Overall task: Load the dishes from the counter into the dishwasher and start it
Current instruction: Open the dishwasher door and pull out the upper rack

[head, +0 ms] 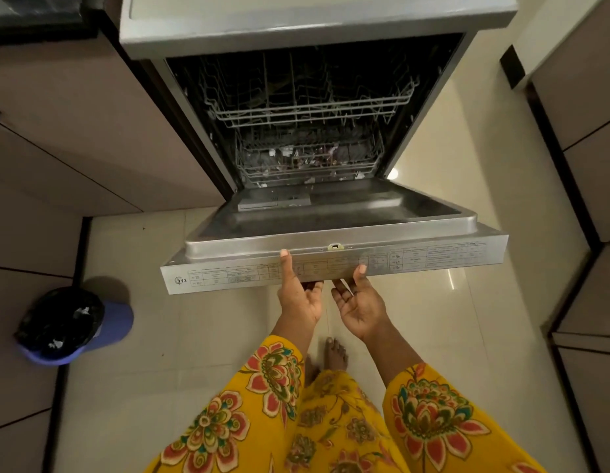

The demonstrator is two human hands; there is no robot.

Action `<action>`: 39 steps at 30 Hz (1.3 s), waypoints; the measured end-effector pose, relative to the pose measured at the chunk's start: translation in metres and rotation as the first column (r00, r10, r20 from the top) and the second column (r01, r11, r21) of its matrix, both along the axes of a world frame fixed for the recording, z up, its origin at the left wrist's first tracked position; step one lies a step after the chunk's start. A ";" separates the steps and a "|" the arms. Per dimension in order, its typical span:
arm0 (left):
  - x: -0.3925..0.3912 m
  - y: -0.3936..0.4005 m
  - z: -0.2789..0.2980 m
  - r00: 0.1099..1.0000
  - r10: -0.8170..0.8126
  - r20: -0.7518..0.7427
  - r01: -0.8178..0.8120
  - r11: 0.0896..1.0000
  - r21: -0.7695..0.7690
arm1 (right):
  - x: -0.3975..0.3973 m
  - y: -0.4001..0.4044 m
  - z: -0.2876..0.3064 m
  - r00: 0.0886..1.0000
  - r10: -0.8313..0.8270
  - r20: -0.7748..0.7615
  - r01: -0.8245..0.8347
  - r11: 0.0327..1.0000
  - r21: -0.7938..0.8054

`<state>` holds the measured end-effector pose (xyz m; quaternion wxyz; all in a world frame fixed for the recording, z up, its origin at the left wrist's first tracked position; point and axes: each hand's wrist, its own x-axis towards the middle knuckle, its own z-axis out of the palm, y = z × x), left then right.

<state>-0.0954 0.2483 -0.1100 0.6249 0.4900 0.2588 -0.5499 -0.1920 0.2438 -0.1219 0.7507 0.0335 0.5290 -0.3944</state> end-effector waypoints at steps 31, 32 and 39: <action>0.027 0.015 -0.001 -0.837 -0.484 0.255 0.279 0.025 0.960 | -0.029 -0.041 0.024 -0.430 0.034 -0.902 -0.895 -0.145 0.421; 0.027 0.016 -0.003 -0.840 -0.478 0.257 0.292 0.001 0.956 | -0.029 -0.039 0.024 -0.433 0.024 -0.901 -0.893 -0.152 0.424; 0.025 0.017 -0.008 -0.834 -0.466 0.296 0.294 0.081 0.953 | -0.028 -0.038 0.019 -0.407 -0.066 -0.911 -0.904 -0.117 0.412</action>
